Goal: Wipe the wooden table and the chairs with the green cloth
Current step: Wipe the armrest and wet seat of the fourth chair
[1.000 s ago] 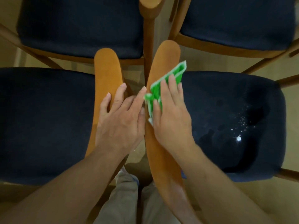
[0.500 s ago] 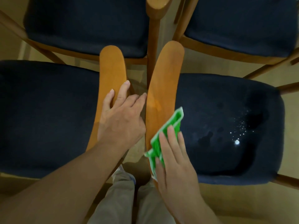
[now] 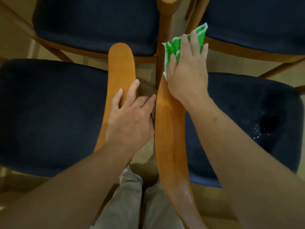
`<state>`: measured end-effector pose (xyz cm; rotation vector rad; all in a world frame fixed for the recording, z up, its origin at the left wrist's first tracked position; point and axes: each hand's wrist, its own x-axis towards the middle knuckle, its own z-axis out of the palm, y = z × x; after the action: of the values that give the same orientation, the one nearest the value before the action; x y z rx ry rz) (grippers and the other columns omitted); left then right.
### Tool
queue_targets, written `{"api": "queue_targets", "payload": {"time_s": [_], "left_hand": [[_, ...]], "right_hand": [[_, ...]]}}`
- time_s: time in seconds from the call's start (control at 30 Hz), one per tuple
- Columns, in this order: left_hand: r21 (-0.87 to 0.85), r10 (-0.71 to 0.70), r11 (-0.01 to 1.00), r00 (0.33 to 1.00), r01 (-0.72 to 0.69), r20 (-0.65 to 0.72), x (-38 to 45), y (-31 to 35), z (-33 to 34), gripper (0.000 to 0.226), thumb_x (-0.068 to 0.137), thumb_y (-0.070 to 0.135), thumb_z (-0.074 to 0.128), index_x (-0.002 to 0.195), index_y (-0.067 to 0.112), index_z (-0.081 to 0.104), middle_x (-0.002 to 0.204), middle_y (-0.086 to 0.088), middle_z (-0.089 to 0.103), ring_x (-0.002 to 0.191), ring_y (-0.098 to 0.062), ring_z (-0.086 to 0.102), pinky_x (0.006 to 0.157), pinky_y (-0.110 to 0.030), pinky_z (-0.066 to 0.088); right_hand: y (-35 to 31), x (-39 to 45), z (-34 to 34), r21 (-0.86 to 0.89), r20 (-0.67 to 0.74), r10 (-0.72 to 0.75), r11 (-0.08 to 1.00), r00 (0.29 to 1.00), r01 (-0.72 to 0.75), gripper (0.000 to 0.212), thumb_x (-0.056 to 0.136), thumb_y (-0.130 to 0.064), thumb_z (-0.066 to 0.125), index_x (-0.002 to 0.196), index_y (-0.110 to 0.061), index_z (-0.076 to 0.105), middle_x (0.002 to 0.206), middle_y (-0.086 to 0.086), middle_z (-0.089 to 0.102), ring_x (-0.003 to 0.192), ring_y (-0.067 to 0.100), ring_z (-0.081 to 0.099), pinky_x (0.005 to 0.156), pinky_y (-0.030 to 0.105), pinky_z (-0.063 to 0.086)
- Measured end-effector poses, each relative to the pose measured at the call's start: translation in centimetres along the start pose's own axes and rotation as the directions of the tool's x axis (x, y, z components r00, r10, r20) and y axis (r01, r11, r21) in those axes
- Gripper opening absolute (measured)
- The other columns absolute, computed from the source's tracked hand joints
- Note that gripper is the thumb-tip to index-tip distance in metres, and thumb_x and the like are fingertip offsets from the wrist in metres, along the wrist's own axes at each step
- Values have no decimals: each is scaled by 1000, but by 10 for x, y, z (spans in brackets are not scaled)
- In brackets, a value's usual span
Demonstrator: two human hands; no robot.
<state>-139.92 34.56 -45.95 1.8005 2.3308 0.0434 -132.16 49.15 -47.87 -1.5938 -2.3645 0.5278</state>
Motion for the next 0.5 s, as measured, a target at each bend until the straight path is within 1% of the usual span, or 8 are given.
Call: {"api": "queue_targets", "payload": {"time_s": [0.1, 0.2, 0.27, 0.3, 0.33, 0.37, 0.43, 0.5], "left_hand": [[26, 4, 1000, 1000, -4, 13, 0, 0, 0, 51, 92, 40, 28, 129, 24, 60, 121, 6, 65, 143, -23, 27, 113, -48, 17], [18, 1, 1000, 1000, -1, 24, 1, -1, 0, 46, 91, 37, 33, 125, 24, 62, 119, 6, 66, 143, -23, 27, 113, -48, 18], [20, 23, 1000, 999, -24, 37, 0, -3, 1, 50, 88, 42, 33, 125, 22, 62, 117, 5, 66, 143, -25, 26, 111, -50, 18], [26, 37, 999, 998, -38, 44, 1, -4, 2, 54, 87, 45, 33, 127, 21, 60, 117, 4, 66, 143, -27, 26, 111, -51, 18], [30, 44, 998, 998, -46, 47, 1, -4, 2, 57, 86, 46, 33, 130, 20, 58, 117, 3, 66, 143, -27, 26, 111, -52, 19], [31, 42, 999, 998, -43, 43, 1, -4, 1, 57, 87, 45, 34, 131, 19, 57, 117, 3, 66, 143, -28, 26, 111, -52, 19], [26, 31, 999, 999, -32, 34, 1, -3, 1, 54, 89, 42, 34, 131, 19, 58, 115, 3, 67, 142, -28, 29, 110, -52, 20], [24, 40, 999, 999, -41, 36, 1, -3, 2, 55, 89, 42, 32, 131, 18, 58, 115, 2, 68, 142, -28, 30, 110, -53, 21]], "right_hand": [[-1, -13, 3, -71, -5, -38, 997, 999, 38, 55, 101, -29, 29, 151, -7, 26, 161, 13, 19, 149, 33, 12, 118, 38, -1], [-4, -63, -3, -86, 20, -174, 981, 985, 175, 55, 98, -26, 25, 147, -2, 34, 155, 19, 31, 148, 31, 17, 121, 52, 8], [-2, -112, -7, -90, 22, -269, 959, 963, 270, 51, 97, -24, 29, 143, -3, 33, 151, 17, 34, 150, 24, 7, 118, 56, 18], [2, -139, -8, -74, 19, -286, 955, 958, 287, 49, 97, -23, 32, 142, -4, 31, 150, 13, 31, 150, 20, -2, 118, 53, 20], [8, -163, -8, -44, 33, -286, 957, 958, 287, 48, 98, -23, 32, 143, -5, 29, 153, 9, 25, 150, 18, -7, 118, 49, 19], [14, -183, -7, -7, 63, -278, 960, 959, 278, 47, 102, -25, 28, 145, -6, 28, 158, 6, 18, 150, 20, -5, 119, 45, 19], [22, -202, -6, 25, 126, -253, 968, 959, 252, 50, 106, -34, 14, 149, -9, 25, 163, 1, 8, 150, 25, 0, 116, 46, 26], [23, -196, -5, 23, 135, -247, 969, 960, 246, 52, 106, -36, 11, 147, -8, 27, 158, 5, 17, 150, 20, -6, 113, 50, 30]]}}
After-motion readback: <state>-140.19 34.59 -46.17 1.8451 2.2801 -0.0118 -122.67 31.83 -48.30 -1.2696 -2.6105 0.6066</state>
